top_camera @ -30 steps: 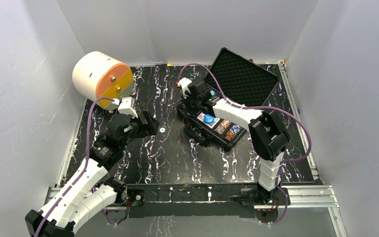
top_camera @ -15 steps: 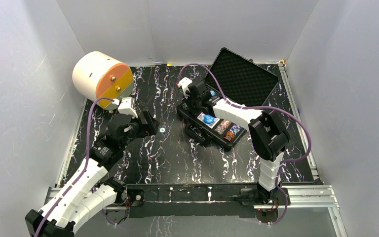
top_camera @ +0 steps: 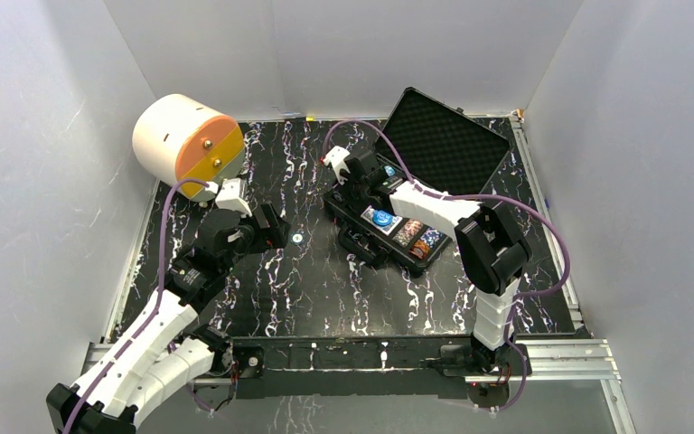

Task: Pack up texas hold em set

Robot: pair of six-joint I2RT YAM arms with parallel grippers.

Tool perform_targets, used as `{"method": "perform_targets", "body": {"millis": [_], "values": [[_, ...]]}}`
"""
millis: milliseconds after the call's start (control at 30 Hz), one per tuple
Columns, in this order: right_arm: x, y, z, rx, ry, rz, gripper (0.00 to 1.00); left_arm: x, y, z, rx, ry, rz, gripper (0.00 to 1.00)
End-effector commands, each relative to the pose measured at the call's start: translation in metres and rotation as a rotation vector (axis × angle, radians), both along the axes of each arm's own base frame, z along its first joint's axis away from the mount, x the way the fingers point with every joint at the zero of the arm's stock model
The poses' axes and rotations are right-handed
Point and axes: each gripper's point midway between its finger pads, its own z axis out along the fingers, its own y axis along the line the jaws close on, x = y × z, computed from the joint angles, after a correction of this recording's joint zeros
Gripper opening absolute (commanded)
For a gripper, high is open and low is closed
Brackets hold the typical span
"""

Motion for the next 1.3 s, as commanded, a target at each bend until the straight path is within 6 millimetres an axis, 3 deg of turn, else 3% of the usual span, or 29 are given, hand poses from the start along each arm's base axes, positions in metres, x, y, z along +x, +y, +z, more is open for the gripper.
{"method": "perform_targets", "body": {"millis": [0, 167, 233, 367, 500, 800, 1000, 1267], "values": [[0.002, -0.001, 0.025, 0.03, -0.035, -0.009, 0.37, 0.0, 0.006, -0.002, 0.016, -0.004, 0.022, 0.88], [0.001, 0.006, 0.047, 0.102, 0.005, -0.072, 0.45, 0.001, 0.009, 0.004, 0.021, -0.012, 0.039, 0.88], [-0.006, 0.021, 0.072, 0.24, 0.054, -0.129, 0.53, 0.003, 0.022, 0.017, 0.036, -0.033, 0.106, 0.89], [-0.026, 0.046, 0.073, 0.277, 0.111, -0.11, 0.56, 0.005, 0.044, 0.041, 0.047, -0.065, 0.233, 0.89], [-0.049, 0.081, 0.056, 0.257, 0.132, -0.078, 0.6, 0.003, 0.067, 0.066, 0.056, -0.105, 0.345, 0.9], [-0.068, 0.135, 0.003, 0.166, 0.184, -0.055, 0.74, -0.007, 0.091, 0.109, 0.029, -0.188, 0.448, 0.91], [-0.071, 0.153, -0.03, 0.11, 0.22, -0.05, 0.75, -0.009, 0.093, 0.108, 0.033, -0.185, 0.454, 0.91], [-0.066, 0.151, -0.062, 0.016, 0.252, -0.085, 0.7, -0.008, 0.092, 0.098, 0.045, -0.16, 0.453, 0.92]]}}
